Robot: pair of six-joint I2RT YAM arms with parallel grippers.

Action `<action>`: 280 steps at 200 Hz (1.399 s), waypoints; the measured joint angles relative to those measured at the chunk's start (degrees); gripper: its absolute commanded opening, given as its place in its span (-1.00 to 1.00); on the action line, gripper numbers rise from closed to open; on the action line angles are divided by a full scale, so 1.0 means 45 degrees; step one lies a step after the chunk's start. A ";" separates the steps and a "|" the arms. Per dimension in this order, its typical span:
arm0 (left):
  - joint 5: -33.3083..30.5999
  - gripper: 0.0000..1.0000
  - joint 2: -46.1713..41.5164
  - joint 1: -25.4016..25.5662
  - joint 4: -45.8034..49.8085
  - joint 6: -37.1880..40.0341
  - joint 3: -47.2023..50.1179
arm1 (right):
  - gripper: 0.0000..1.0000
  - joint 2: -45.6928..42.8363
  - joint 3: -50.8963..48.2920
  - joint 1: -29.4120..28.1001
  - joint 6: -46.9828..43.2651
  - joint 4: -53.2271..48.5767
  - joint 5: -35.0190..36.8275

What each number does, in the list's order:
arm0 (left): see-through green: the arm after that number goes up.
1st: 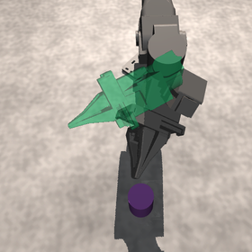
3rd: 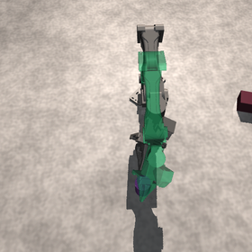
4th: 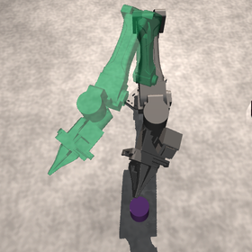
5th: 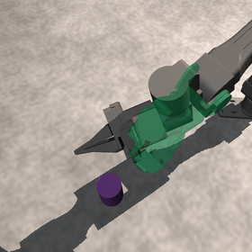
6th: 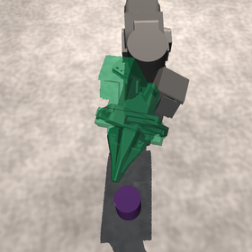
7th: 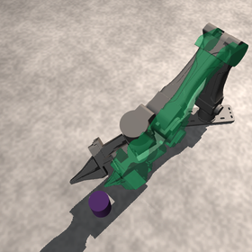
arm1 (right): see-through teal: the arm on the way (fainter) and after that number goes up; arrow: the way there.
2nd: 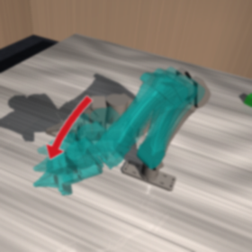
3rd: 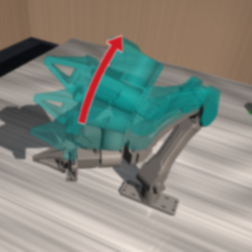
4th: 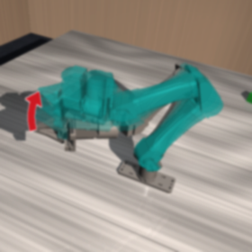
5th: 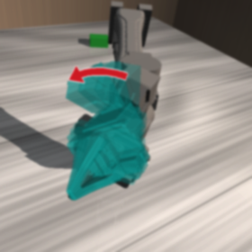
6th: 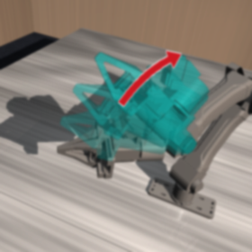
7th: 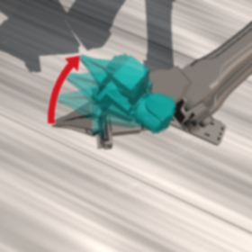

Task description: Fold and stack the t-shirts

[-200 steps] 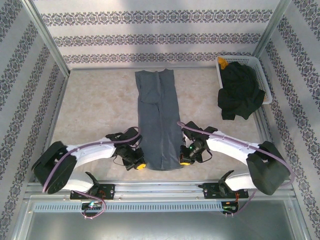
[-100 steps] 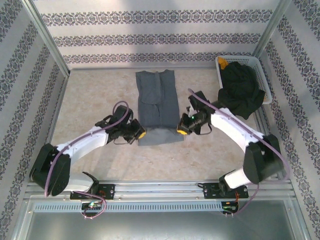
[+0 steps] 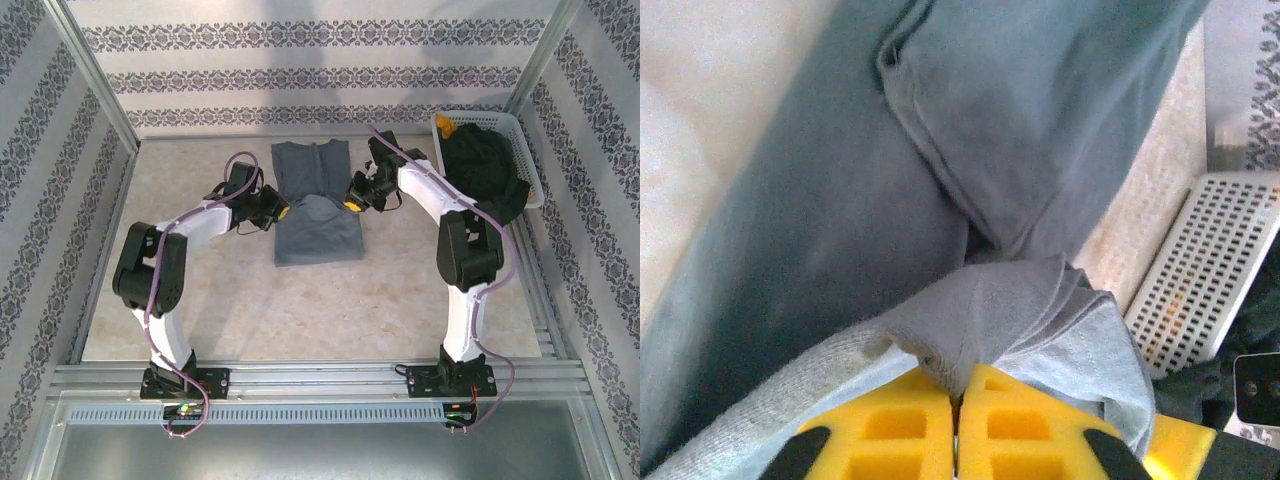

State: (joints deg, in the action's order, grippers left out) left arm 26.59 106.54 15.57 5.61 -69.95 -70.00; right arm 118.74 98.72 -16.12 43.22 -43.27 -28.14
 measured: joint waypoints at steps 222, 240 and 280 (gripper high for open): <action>0.0087 -1.00 -0.1515 0.1443 -0.1452 -0.2424 0.5081 | -0.90 -0.1749 -0.6455 -0.0534 0.0311 0.2142 0.0160; -0.0126 -1.00 -0.1530 0.1467 -0.1739 -0.2370 0.5066 | -1.00 -0.1651 -0.6295 -0.0539 0.0384 0.2341 0.0170; -0.0160 -1.00 -0.2531 0.1472 -0.1749 -0.2176 0.5945 | -1.00 -0.1996 -0.6674 -0.0631 0.0209 0.2259 0.0525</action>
State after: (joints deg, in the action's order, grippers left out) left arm 25.87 95.15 22.20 -2.26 -79.75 -43.24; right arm 109.75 68.69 -18.96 44.16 -33.10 -25.78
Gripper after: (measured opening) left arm 0.054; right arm 0.058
